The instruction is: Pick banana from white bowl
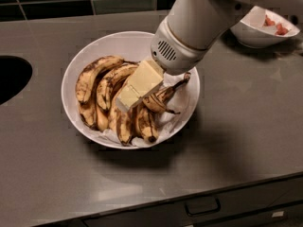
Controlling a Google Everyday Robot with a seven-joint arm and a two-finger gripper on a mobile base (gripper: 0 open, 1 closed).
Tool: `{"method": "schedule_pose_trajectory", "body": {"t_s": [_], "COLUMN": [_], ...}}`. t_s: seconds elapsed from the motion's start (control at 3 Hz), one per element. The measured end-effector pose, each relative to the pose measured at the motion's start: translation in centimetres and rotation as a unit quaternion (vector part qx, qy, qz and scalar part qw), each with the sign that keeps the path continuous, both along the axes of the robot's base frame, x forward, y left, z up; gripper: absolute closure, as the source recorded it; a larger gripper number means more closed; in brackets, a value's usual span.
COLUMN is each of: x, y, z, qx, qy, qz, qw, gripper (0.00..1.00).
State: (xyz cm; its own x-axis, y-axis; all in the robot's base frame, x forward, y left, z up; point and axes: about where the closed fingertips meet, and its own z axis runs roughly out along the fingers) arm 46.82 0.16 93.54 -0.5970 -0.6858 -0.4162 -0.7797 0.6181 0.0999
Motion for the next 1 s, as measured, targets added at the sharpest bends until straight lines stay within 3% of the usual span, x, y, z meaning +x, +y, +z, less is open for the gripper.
{"method": "schedule_pose_trajectory", "body": {"t_s": [0.33, 1.0], "x": [0.18, 0.65], "y": [-0.01, 0.02], "z": [-0.63, -0.92], "qx": [0.01, 0.007], "qy": [0.0, -0.007], "qz": [-0.012, -0.03], "qw": [0.9999, 0.9995], "gripper": [0.18, 0.22]}}
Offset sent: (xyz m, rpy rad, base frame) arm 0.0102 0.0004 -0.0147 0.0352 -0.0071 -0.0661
